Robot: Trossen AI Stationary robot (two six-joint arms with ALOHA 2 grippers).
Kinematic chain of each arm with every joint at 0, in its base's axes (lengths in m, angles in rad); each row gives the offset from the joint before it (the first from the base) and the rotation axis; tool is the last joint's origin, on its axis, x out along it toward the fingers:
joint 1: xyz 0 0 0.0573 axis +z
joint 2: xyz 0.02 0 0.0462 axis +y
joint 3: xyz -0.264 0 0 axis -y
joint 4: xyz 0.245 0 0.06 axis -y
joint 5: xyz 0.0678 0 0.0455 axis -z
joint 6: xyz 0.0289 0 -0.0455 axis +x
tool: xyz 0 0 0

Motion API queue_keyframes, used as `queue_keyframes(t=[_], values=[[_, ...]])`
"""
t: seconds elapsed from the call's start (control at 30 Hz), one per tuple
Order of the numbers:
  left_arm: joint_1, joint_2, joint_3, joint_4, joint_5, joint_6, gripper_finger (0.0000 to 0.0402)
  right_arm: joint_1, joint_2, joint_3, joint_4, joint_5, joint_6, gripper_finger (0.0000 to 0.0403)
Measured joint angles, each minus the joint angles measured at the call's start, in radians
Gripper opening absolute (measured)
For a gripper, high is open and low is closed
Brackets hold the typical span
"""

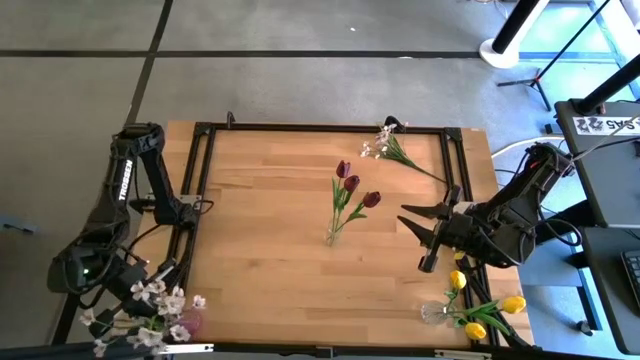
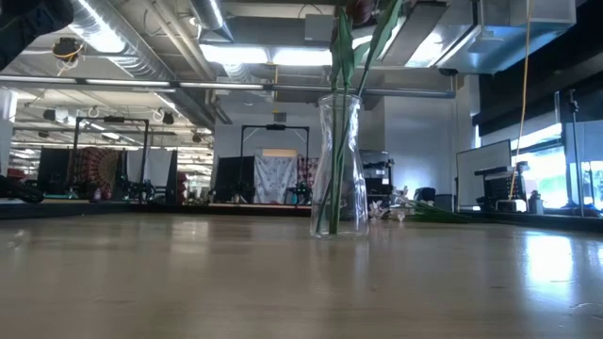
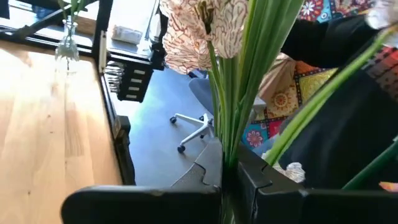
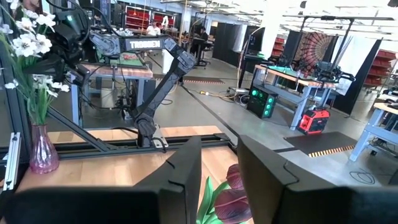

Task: Sort flowers into vase by color
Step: Put the bottom white flowers into the purple vase

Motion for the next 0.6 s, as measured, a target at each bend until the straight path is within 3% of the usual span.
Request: queue_keyframes(t=[0.3, 0.6], values=[[0.001, 0.006, 0.0, 0.007, -0.193, 0.017, 0.0002, 0.0, 0.0, 0.0, -0.003, 0.032, -0.001, 0.0104], [-0.042, 0.045, 0.0, -0.011, -0.242, -0.032, 0.0002, 0.0, 0.0, 0.0, -0.011, 0.034, -0.002, 0.0104]])
